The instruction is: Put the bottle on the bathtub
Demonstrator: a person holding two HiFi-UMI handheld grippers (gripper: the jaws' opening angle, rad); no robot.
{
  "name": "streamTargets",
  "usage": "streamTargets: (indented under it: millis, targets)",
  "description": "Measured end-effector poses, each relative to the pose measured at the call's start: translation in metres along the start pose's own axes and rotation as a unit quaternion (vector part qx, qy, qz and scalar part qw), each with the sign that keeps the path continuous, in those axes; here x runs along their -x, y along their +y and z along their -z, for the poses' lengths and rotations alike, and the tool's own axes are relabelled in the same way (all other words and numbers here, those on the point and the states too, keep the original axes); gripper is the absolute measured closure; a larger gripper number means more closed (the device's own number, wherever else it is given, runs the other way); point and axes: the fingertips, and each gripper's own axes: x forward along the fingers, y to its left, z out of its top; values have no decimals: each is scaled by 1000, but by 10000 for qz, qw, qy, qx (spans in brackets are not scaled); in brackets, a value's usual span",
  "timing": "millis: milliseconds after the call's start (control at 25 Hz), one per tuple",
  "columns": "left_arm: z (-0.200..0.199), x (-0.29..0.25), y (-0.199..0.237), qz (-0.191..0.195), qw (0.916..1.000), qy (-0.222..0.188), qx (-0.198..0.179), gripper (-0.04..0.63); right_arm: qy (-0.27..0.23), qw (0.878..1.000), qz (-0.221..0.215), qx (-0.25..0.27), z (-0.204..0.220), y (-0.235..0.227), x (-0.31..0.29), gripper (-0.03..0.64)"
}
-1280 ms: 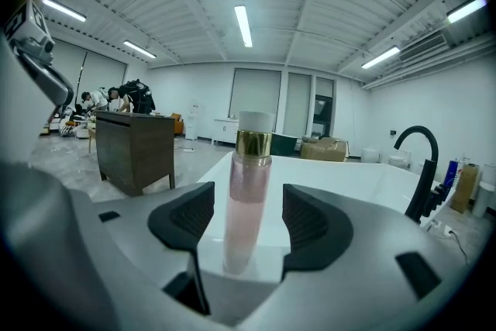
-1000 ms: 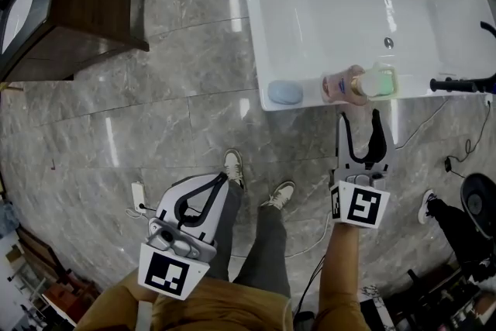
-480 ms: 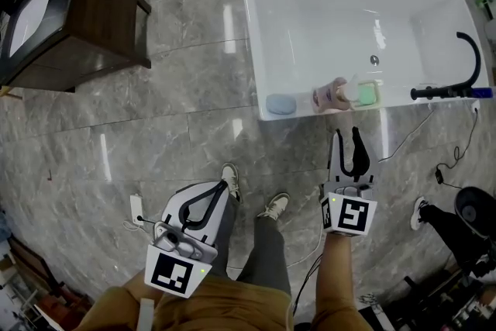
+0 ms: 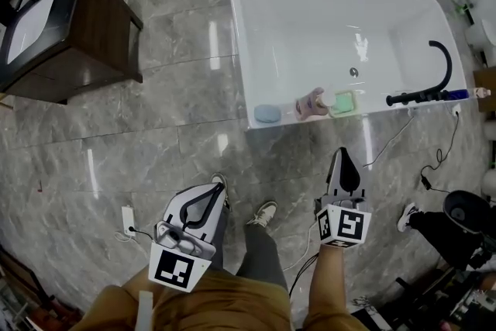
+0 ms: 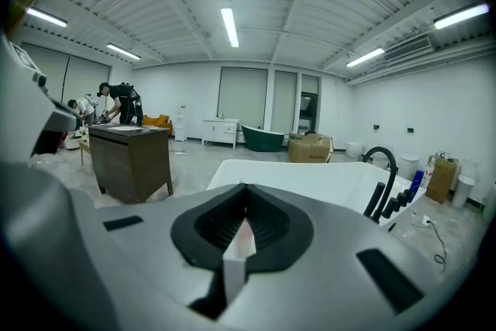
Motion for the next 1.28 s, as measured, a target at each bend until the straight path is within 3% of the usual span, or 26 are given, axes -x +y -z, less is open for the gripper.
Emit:
streamTargets:
  millis: [480,880,1080,1280]
  targets:
    - [-50,-3,-18,26,9989,-340,-314,588,-3,9987,-48,-500,-48,1,46,612]
    - [-115,6,-33,-204,9944,-831,-616,588,-436,9989,90,-121,-120,-43,94,612]
    - [-133,13,-35,-429,9954,-808,-272,588,-664,9977,108,50,-151,-54,116,612]
    - [-159,16,-44,-526,9930,-1020,-271,588,-867,9957,48,326,-176,-60,132,612]
